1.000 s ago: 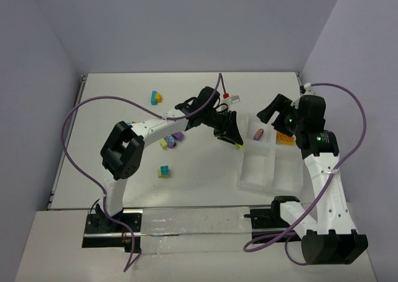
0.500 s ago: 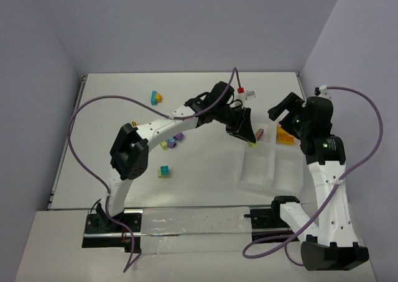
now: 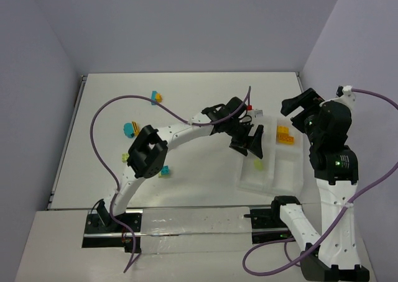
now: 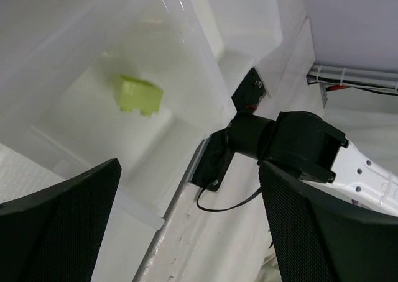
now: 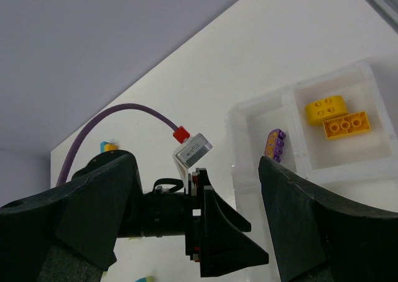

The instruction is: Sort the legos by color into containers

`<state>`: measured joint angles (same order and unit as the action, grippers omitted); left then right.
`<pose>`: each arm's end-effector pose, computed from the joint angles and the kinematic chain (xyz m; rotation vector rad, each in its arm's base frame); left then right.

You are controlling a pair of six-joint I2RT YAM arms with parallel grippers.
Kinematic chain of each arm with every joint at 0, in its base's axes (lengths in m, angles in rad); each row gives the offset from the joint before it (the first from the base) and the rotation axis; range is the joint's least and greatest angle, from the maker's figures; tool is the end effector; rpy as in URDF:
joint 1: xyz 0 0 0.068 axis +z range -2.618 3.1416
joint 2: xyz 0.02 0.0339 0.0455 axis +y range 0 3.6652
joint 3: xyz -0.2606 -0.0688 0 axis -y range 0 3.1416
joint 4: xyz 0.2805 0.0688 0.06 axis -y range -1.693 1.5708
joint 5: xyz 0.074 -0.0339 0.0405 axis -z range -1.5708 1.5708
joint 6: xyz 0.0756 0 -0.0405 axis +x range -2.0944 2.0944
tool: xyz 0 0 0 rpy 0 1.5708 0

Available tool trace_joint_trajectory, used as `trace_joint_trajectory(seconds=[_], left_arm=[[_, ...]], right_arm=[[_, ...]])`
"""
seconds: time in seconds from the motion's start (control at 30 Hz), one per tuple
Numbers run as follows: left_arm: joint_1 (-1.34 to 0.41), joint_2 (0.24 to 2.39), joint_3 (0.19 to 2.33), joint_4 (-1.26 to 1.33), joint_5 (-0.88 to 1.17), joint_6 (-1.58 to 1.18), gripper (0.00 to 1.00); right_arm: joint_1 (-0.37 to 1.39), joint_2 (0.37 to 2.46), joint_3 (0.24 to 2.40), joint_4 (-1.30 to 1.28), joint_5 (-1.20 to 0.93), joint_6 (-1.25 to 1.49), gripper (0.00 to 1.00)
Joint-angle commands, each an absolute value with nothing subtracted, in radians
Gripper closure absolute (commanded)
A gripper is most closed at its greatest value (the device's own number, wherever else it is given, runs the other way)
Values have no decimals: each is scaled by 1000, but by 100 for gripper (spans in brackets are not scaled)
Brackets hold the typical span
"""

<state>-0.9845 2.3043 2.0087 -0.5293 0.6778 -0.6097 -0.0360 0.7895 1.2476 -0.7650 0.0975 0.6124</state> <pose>0.2761 -0.5014 0.1852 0.8775 2.6091 -1.4349 0.2034 -0.0147 0.4313 0.6647 1.7665 0.3043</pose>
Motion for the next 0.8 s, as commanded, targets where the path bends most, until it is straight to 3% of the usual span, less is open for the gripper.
trace_joint_trajectory(seconds=[0.0,0.13,0.33,0.43,0.57,0.63,0.77], left_arm=[[-991,2245,2084,-583,619,-557,1],[-983,2128,2063,-692,432,-506,1],[-899,1886,1759,-716,235,-536,10],[-848,1764,1611,-762,-18,-615,14],[-839,1606,1382,-819,-288,-720,7],[-834,1536,1292,-856,-350,-787,1],[-833,1478,1163,-906,-370,-865,1]], right_arm=[[-37,801,1250,-750,103,609,12],[-37,822,1244,-739,68,595,12],[-37,876,1233,-716,-14,581,12],[-37,891,1210,-695,-57,588,12],[-35,911,1197,-688,-78,588,12],[-35,919,1192,-681,-93,588,12],[-32,942,1181,-666,-123,588,12]])
